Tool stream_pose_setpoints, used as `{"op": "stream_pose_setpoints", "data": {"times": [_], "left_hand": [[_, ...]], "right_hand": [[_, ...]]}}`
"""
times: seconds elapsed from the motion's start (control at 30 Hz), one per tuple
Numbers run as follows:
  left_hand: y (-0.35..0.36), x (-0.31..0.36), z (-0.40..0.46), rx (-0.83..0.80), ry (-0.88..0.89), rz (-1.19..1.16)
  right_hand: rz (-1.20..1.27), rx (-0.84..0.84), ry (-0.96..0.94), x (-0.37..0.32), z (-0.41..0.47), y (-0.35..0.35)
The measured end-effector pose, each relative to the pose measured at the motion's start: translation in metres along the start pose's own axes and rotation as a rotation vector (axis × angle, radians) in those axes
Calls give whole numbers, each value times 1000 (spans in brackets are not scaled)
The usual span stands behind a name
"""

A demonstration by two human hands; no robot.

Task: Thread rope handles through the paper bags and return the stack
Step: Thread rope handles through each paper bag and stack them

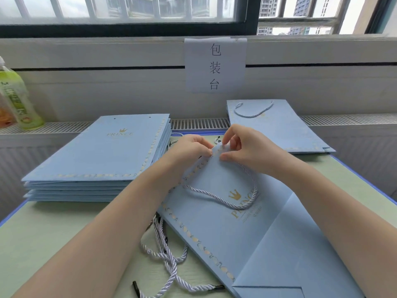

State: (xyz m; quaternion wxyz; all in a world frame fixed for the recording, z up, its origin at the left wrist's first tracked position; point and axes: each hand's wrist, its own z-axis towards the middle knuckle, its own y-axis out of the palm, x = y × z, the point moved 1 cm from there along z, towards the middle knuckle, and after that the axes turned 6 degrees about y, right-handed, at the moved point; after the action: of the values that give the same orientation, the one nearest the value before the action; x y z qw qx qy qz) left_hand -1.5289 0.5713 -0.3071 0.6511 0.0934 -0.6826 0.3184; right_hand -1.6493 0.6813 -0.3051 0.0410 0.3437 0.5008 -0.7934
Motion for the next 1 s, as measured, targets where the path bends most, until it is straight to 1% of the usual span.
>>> {"op": "stream_pose_setpoints", "data": {"times": [0.17,0.23,0.3,0.37,0.47,0.57,0.67,0.83,1.0], "left_hand": [[-2,3,3,-2,-59,-59],[-5,2,4,-17,-91,-84],[-9,0,1,-99,-138,-174],[-13,0,-2,-183,-148,-273],[-13,1,-2,-214,-100,-332],[-11,-1,1,-175,-93,-315],[-8,-2,0,-122,-26,-217],[-4,-1,-1,-126,36,-198],[-3,-3,-2,-83,42,-152]], "right_hand": [[-77,-6,123,4,-1,-1],[-113,-6,138,4,-1,-2],[-113,2,133,3,-1,-3],[-81,32,123,1,-1,-4],[-55,41,107,0,-2,-5],[-72,34,101,1,-1,-3],[-71,78,116,4,0,-3],[-25,117,90,5,1,-3],[-58,78,77,8,1,1]]}}
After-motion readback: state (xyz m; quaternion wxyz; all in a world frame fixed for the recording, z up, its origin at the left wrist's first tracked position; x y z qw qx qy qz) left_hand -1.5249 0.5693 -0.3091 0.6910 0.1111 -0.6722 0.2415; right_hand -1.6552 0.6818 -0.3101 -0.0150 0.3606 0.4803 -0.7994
